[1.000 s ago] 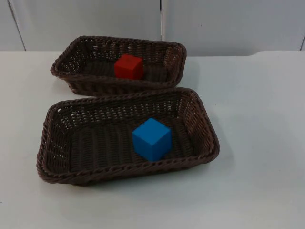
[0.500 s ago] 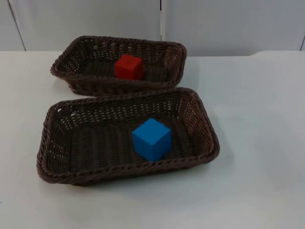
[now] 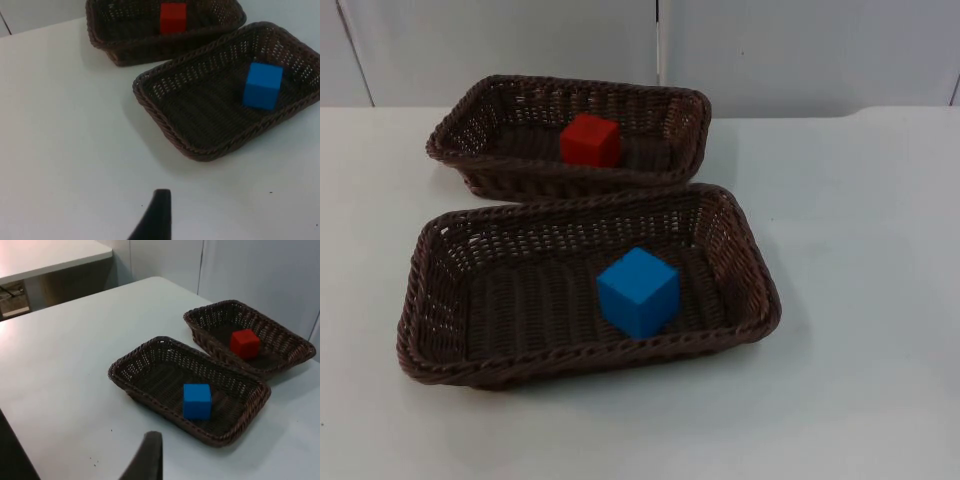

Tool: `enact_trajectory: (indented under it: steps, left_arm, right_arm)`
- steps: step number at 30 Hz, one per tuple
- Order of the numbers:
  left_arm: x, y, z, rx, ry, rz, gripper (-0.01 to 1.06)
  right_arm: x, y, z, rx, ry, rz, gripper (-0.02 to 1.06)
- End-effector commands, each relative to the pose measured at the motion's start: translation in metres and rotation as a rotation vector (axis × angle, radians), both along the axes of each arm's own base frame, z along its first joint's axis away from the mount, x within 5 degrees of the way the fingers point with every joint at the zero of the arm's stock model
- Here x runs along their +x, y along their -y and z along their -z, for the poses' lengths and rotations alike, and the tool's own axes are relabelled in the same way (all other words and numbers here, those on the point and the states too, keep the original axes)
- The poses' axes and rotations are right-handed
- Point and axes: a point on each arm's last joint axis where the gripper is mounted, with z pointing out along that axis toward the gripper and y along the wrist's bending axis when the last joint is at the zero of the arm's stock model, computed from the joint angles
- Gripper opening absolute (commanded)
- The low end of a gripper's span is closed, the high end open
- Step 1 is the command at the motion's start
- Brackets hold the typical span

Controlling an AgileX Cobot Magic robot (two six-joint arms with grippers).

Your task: Pick up one cube with the left hand and place it into the upper basket. Pick up one cube with the right hand and place it into the lower basket.

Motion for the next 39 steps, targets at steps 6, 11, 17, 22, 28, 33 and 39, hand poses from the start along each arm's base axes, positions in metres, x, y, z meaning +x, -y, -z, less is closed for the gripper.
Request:
enact_trajectory:
  steps: [6, 11, 17, 22, 28, 33, 39]
  left_arm:
    - [0.001, 0.0, 0.0, -0.007, 0.009, 0.001, 0.86]
    - [0.001, 0.0, 0.0, -0.007, 0.009, 0.001, 0.86]
    - [0.001, 0.0, 0.0, -0.007, 0.009, 0.001, 0.86]
    - [0.001, 0.0, 0.0, -0.007, 0.009, 0.001, 0.86]
    - [0.001, 0.0, 0.0, -0.007, 0.009, 0.001, 0.86]
    - [0.001, 0.0, 0.0, -0.007, 0.009, 0.001, 0.86]
    - [0.001, 0.0, 0.0, -0.002, 0.011, -0.003, 0.86]
  right_arm:
    - [-0.014, 0.016, 0.01, -0.028, -0.014, 0.012, 0.85]
    - [-0.022, 0.024, 0.016, -0.013, -0.048, 0.022, 0.85]
    - [-0.032, 0.034, 0.025, -0.011, -0.071, 0.033, 0.85]
    - [-0.027, 0.033, 0.038, -0.03, -0.116, 0.079, 0.85]
    - [-0.02, 0.029, 0.054, -0.078, -0.164, 0.107, 0.85]
    - [-0.017, 0.026, 0.059, -0.076, -0.164, 0.105, 0.85]
    - [-0.017, 0.026, 0.059, -0.076, -0.164, 0.105, 0.85]
